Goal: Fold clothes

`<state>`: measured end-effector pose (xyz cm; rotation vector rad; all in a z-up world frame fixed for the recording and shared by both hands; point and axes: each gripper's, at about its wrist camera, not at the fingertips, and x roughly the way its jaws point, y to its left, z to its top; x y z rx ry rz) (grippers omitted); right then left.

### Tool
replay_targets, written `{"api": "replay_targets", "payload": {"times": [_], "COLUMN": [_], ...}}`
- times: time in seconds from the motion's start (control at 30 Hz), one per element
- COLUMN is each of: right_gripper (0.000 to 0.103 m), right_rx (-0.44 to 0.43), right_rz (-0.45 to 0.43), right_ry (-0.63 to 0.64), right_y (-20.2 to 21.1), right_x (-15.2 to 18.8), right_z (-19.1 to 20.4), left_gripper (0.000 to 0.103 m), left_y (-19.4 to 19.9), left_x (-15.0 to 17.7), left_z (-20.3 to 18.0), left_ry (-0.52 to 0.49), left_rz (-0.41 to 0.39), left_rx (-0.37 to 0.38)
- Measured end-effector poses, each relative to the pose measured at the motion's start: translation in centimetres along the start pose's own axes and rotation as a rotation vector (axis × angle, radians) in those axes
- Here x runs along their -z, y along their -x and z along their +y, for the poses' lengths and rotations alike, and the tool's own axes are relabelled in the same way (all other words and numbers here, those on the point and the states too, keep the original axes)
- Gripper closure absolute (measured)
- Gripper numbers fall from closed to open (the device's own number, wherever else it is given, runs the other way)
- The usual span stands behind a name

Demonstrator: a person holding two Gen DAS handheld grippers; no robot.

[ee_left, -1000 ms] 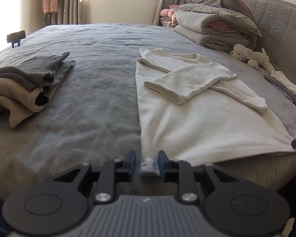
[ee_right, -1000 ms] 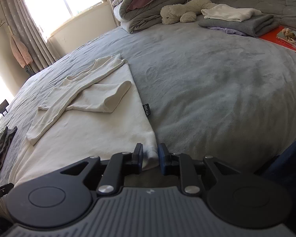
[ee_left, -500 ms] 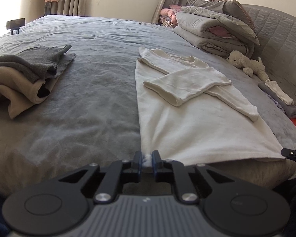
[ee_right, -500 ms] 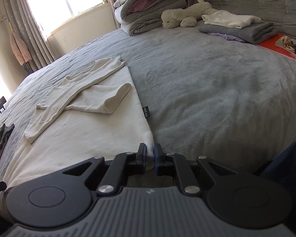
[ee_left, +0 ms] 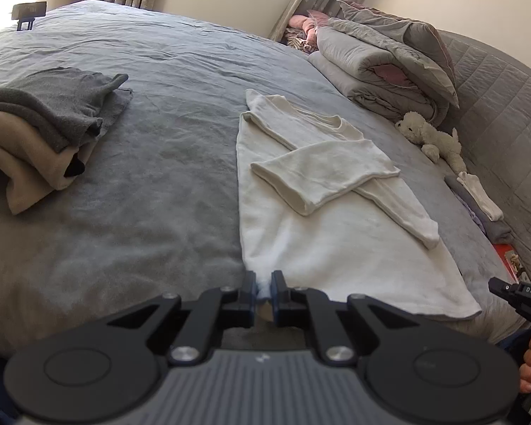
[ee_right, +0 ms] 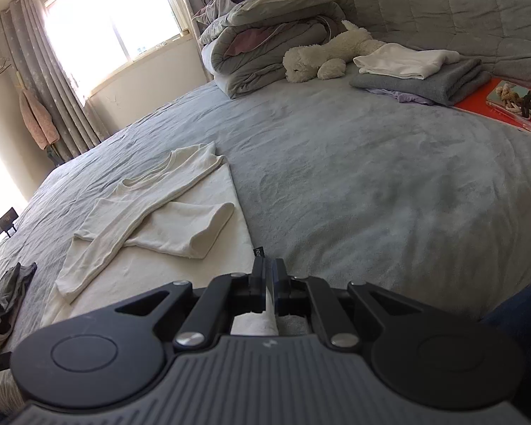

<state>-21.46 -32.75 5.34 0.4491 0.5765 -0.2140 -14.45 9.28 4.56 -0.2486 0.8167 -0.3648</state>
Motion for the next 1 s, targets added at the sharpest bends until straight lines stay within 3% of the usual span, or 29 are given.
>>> {"api": "replay_targets", "payload": {"times": [0.1,0.13,0.17,0.27,0.3,0.53,0.6,0.7,0.83,1.0], "right_gripper": [0.080,0.067,0.063,0.062,0.062,0.063,0.065,0.082,0.096,0.100], "right_rx": [-0.031,-0.040,-0.043,-0.051,-0.054,-0.030,-0.023,-0.024,-0.052,-0.103], "right_rz": [0.071,0.094,0.110,0.122,0.126,0.104,0.080,0.061,0.000,-0.066], "right_ry": [0.032,0.043,0.055,0.090,0.100,0.163,0.148,0.109,0.071,-0.021], "right_y": [-0.1,-0.1,-0.1,0.3,0.2,-1.3,-1.6,-2.0,-1.0,0.9], "right_x": [1.6,2.1,2.6,3.3,3.3,3.1,2.6,1.9,1.2,-0.4], "right_z": [0.1,0.1,0.1,0.3,0.4,1.7,1.6,1.3,1.1,0.5], "left_gripper": [0.089,0.087,0.083,0.062,0.059,0.060,0.071,0.085,0.089,0.092], "left_y": [0.5,0.8,1.0,1.5,1.3,-1.6,-2.0,-2.1,-0.8,0.5], "left_x": [0.8,1.2,1.6,2.6,2.8,2.6,2.3,1.7,1.3,0.4], "left_z": [0.1,0.1,0.1,-0.1,-0.4,-3.0,-3.2,-2.7,-2.4,-2.9], "left_ry": [-0.006,-0.010,-0.015,-0.052,-0.083,-0.269,-0.282,-0.240,-0.218,-0.235], "left_rz": [0.021,0.023,0.025,0.033,0.031,0.013,-0.003,-0.009,-0.053,-0.073], "left_rx": [0.009,0.014,0.019,0.028,0.020,-0.116,-0.131,-0.124,-0.114,-0.103]}}
